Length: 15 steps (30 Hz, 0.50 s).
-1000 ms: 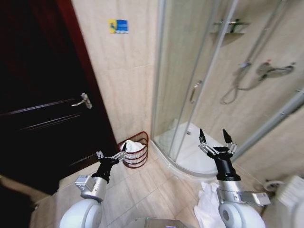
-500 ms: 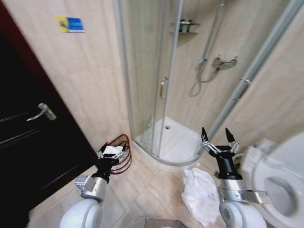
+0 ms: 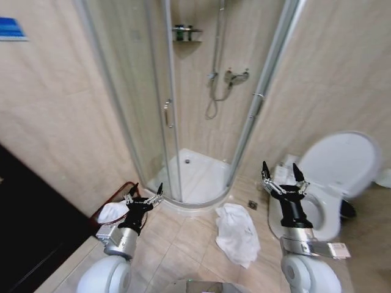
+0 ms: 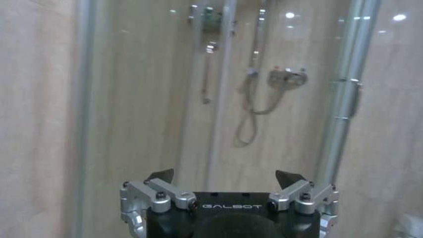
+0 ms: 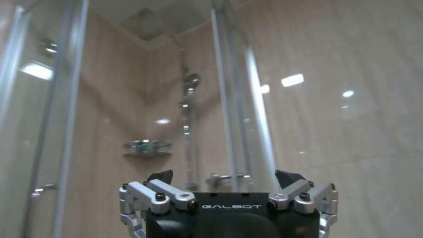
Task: Discard the used towel into the hamper.
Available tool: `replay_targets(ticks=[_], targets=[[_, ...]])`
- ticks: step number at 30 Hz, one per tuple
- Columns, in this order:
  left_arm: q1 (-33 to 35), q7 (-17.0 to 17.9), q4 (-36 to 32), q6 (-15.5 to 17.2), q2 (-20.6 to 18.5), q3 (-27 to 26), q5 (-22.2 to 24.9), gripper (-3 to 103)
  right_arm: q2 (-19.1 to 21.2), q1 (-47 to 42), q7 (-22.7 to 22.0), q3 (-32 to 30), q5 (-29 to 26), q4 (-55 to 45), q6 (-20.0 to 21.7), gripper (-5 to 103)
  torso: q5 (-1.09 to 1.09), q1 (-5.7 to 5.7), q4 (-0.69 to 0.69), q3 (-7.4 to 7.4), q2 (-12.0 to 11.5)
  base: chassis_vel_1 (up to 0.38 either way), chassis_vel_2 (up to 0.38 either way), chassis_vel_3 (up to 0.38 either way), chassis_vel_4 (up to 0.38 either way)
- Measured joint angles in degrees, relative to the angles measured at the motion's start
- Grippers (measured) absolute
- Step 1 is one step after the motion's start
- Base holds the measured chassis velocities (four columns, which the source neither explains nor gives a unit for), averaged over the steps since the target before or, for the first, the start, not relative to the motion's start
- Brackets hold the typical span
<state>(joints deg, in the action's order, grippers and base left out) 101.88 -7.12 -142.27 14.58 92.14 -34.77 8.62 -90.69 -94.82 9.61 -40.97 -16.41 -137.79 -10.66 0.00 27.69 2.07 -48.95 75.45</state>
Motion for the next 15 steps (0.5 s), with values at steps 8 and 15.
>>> replay_targets(ticks=[8, 15], targets=[[0.0, 0.0, 0.0, 0.0, 0.0, 0.0, 0.0, 100, -0.1, -0.2, -2.2, -0.1, -0.1, 0.2, 0.2, 100, 0.00, -0.12, 0.01, 0.12, -0.2, -0.120, -0.119, -0.130, -0.136], [0.0, 0.0, 0.0, 0.0, 0.0, 0.0, 0.0, 100, -0.2, -0.2, -3.1, -0.1, -0.2, 0.5, 0.2, 100, 0.01, -0.47, 0.00, 0.50, -1.0, -0.140, -0.131, -0.116, -0.134]])
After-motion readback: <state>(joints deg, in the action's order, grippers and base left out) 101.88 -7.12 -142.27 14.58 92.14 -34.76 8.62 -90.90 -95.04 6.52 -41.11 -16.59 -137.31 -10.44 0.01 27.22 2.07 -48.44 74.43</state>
